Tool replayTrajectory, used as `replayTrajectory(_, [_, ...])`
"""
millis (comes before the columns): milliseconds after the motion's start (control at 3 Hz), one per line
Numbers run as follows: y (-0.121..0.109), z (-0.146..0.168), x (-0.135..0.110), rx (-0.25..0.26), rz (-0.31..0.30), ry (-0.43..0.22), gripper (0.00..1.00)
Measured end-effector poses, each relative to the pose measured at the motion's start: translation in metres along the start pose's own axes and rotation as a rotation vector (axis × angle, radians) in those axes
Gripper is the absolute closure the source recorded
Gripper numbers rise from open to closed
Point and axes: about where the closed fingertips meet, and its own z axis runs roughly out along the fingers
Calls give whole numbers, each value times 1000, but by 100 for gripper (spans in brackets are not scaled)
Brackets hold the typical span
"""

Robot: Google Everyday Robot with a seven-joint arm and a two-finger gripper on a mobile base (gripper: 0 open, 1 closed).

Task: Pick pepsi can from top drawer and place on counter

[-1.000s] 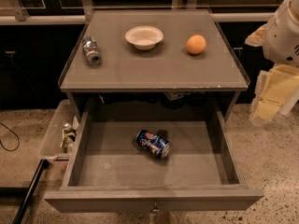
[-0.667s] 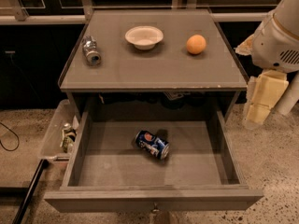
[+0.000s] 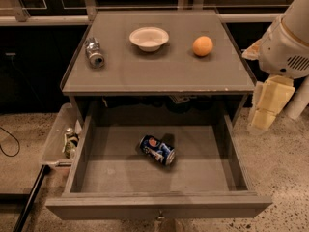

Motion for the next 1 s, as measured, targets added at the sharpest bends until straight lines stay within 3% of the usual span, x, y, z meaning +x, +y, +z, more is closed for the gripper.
replayTrajectory(333, [0,32,7,-34,66,-81,0])
replayTrajectory(667, [3,71,17,-63,145,-202,0])
replayTrajectory(1000, [10,108,11,-95,143,-247,0])
